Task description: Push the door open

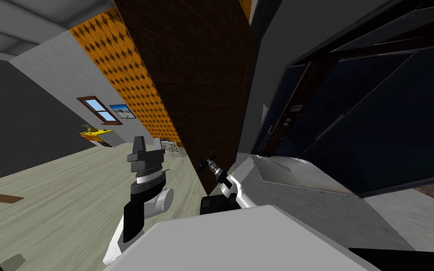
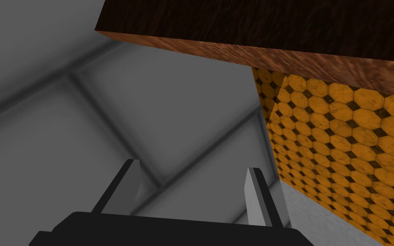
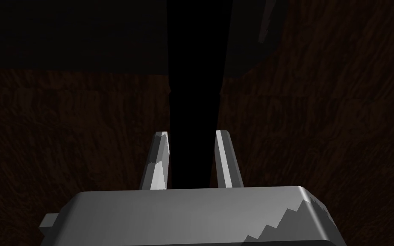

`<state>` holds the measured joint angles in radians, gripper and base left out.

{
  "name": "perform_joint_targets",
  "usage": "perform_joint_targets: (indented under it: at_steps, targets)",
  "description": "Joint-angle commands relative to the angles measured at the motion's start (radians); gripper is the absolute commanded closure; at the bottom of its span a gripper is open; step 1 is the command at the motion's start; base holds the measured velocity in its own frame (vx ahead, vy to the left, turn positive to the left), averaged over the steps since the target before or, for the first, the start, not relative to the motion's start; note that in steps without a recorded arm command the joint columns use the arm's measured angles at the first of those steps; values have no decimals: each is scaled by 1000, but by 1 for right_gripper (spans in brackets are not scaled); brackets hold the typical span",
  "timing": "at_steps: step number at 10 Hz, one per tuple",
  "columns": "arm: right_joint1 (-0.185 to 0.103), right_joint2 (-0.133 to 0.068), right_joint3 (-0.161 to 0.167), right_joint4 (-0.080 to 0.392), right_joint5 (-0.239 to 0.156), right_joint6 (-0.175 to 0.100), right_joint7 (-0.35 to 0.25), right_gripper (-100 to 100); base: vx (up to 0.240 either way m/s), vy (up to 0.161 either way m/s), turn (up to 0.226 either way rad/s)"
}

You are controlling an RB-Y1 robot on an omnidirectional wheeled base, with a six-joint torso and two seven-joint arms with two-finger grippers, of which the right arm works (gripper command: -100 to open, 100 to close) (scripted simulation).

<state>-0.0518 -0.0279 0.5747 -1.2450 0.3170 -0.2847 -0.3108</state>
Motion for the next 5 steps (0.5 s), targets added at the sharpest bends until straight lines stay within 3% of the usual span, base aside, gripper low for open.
perform_joint_targets:
  at_steps: [1,5]
  targets:
    - [-8,0,-31,13,-5,-4,12,100,88,195,-67]
    - [-11,35,-75,22,-15,-3,30,100,79,202,-91]
